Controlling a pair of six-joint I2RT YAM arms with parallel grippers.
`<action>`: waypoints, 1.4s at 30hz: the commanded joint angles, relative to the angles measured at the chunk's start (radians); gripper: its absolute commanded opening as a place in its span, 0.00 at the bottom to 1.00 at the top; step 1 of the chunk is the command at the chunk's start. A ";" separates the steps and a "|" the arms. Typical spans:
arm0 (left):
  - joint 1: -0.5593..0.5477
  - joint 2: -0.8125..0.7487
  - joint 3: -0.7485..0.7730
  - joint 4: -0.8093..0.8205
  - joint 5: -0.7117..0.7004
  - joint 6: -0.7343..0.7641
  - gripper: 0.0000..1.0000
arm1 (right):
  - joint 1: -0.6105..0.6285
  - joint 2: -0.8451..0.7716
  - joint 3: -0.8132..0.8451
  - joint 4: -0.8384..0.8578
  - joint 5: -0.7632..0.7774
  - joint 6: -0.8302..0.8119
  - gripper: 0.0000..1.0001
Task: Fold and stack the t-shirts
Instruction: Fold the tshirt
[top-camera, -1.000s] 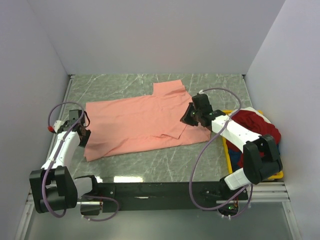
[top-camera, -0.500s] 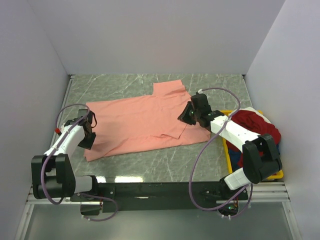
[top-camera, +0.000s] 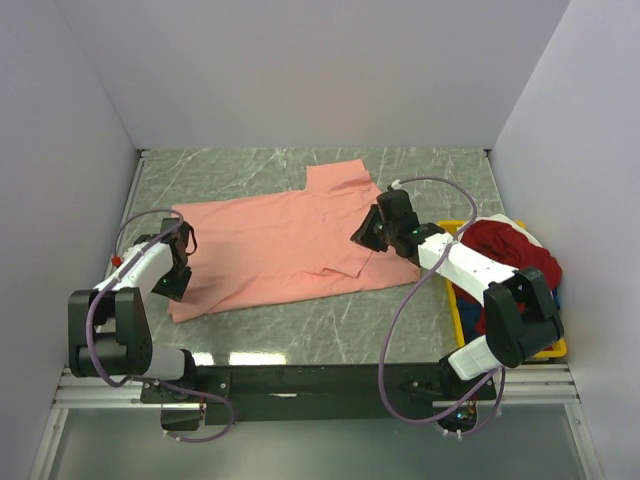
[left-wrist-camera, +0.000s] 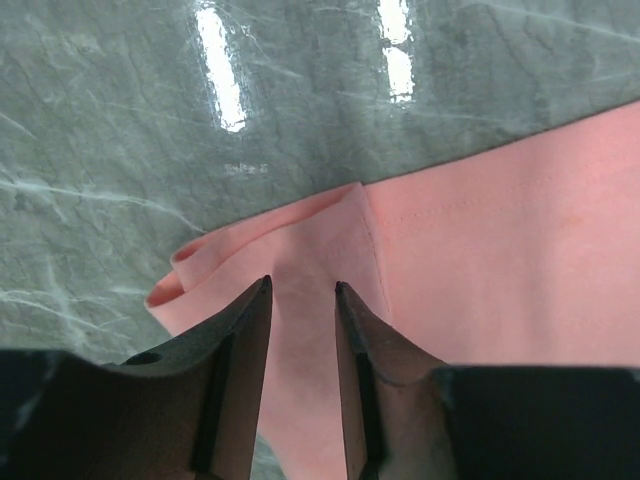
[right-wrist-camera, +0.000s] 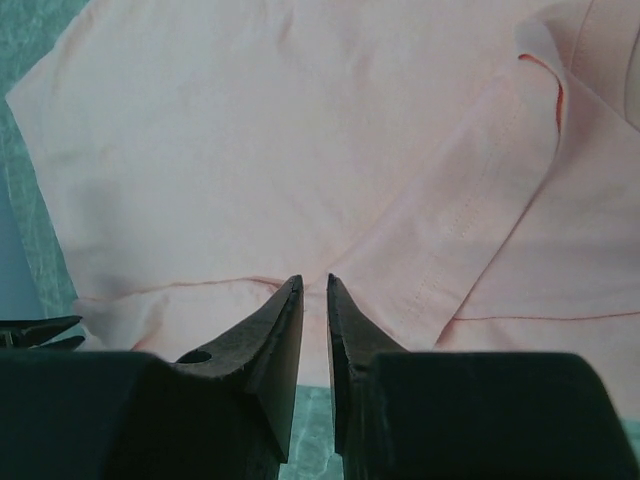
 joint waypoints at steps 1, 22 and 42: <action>-0.003 0.036 0.022 0.018 -0.035 -0.016 0.36 | 0.016 0.002 -0.002 0.037 0.030 0.004 0.23; 0.007 0.080 0.163 0.050 -0.153 0.126 0.01 | 0.016 0.002 0.041 -0.037 0.146 -0.065 0.22; 0.078 0.181 0.157 0.228 -0.072 0.242 0.01 | 0.016 0.098 0.110 -0.057 0.214 -0.162 0.32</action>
